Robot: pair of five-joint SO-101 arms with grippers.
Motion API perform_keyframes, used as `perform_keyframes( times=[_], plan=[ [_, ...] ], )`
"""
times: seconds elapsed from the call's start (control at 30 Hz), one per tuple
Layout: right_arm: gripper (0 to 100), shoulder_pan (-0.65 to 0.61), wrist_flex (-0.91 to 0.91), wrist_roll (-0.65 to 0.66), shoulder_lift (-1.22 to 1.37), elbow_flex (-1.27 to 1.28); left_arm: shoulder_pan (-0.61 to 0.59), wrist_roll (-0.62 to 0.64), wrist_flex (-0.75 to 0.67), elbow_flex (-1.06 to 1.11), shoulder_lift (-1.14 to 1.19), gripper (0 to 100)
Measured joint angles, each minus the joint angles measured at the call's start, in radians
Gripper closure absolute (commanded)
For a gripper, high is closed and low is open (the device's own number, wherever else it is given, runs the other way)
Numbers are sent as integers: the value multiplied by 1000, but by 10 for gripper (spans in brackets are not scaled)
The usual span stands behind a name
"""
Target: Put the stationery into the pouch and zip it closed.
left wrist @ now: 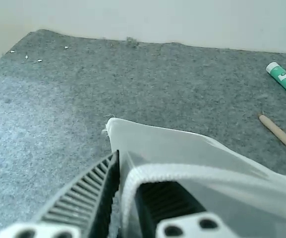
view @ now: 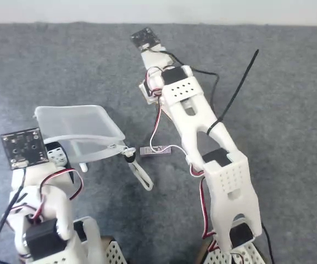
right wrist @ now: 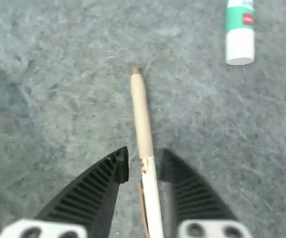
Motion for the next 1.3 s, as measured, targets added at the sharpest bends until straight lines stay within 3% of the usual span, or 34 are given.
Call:
perform_keyframes(
  times=[0.9,1.1,1.3],
  plan=[
    [763,-61,-158,63,172,0,0,0,0,0,0,991],
    [983,-49,-158,138,204,0,0,0,0,0,0,991],
    [982,-40,-133,172,203,-2,0,0,0,0,0,991]
  ],
)
